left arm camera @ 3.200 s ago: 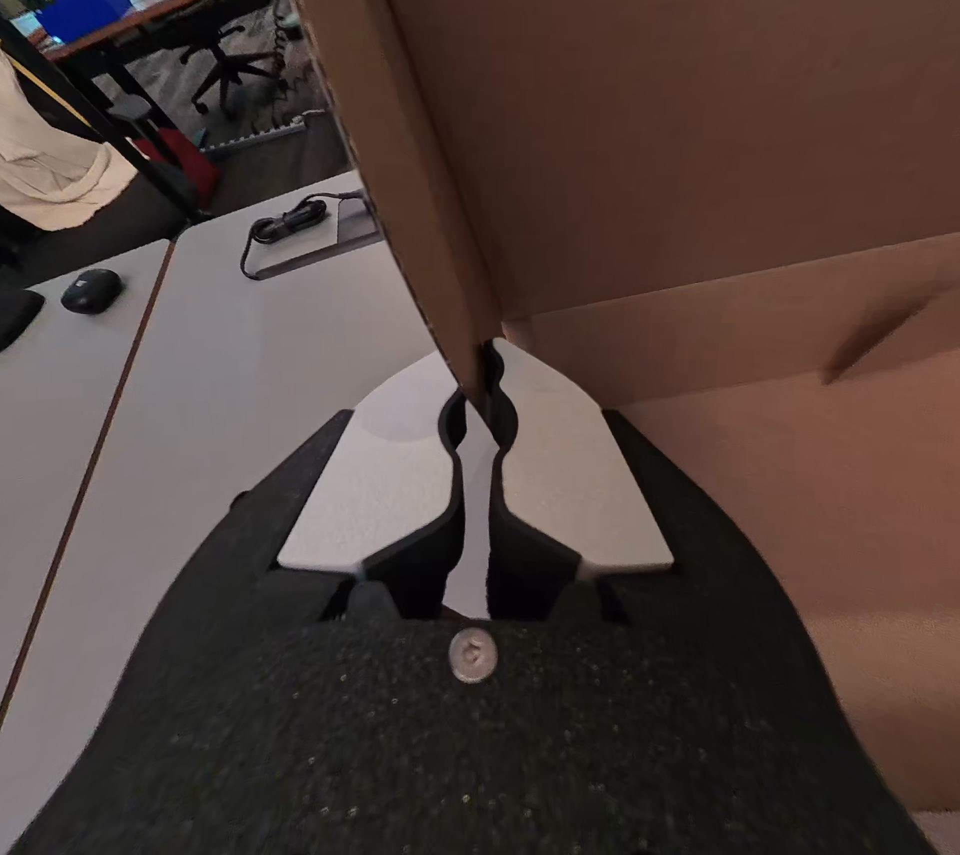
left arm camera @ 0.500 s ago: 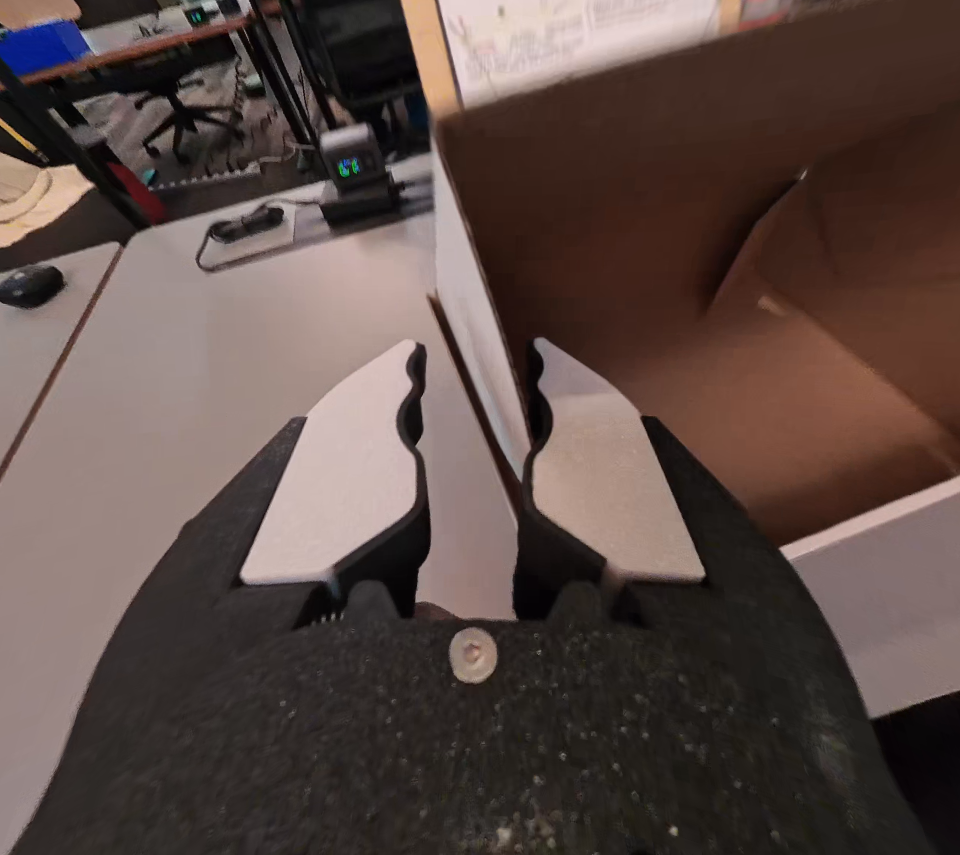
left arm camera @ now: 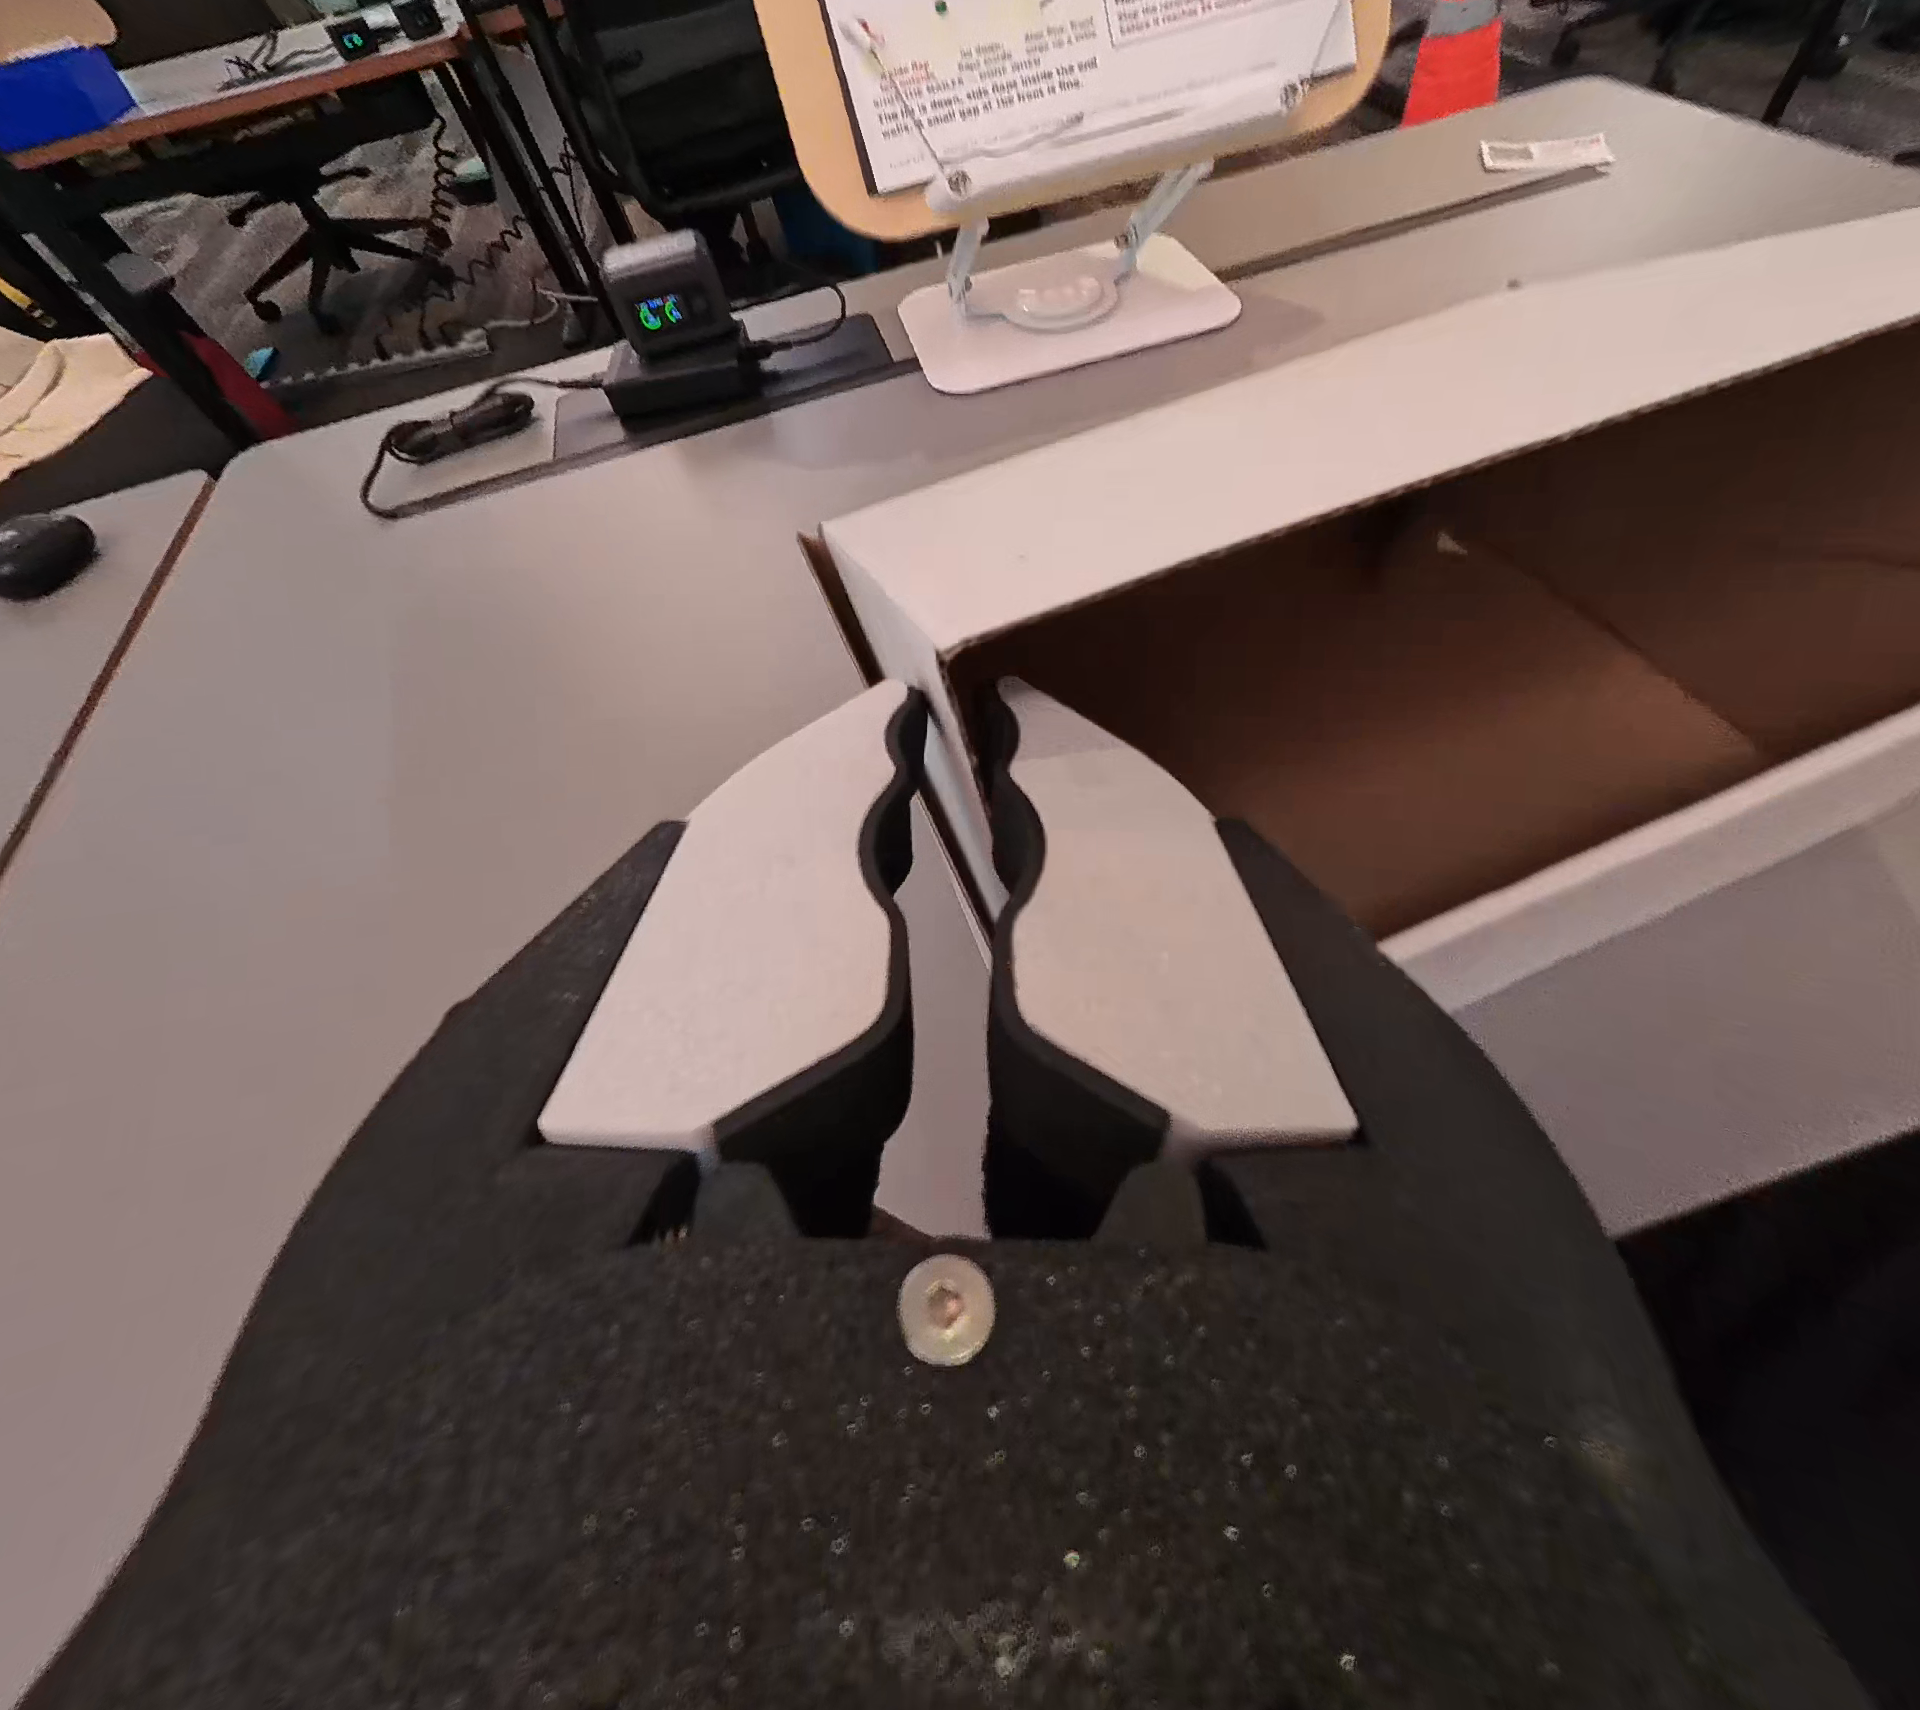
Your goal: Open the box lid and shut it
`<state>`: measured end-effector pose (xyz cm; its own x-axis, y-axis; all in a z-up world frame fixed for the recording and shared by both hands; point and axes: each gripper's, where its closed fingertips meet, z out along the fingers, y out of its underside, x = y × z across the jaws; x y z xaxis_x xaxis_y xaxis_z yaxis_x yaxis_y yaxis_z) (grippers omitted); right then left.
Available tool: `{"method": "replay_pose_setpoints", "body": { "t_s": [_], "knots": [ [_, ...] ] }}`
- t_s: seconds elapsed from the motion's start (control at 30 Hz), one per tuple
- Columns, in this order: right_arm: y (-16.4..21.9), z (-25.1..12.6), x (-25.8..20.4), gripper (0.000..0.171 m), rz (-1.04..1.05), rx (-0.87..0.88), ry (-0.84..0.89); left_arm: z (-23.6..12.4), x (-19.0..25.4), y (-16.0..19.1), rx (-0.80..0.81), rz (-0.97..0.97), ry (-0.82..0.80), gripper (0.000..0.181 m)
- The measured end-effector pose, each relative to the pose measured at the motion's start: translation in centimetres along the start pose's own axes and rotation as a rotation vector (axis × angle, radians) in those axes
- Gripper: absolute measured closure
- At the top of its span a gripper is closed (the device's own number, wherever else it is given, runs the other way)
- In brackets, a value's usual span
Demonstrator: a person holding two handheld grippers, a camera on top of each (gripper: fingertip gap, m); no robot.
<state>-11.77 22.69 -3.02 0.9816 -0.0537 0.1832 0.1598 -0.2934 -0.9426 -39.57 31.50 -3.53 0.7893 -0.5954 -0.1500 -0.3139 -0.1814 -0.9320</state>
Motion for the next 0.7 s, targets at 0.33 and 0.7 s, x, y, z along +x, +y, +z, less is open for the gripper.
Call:
{"method": "replay_pose_setpoints", "body": {
  "t_s": [0.33, 0.7],
  "knots": [
    [0.3, -4.0, -1.5, 0.149, 0.145, 0.087, -0.314, -4.4, 0.2, 1.0, 0.072, -0.073, 0.106, 0.167],
    [-2.4, -1.8, -1.6, 0.152, 0.294, 0.119, -0.446, -2.5, 0.4, -3.9, 0.139, -0.239, 0.288, 0.177]
  ]
}}
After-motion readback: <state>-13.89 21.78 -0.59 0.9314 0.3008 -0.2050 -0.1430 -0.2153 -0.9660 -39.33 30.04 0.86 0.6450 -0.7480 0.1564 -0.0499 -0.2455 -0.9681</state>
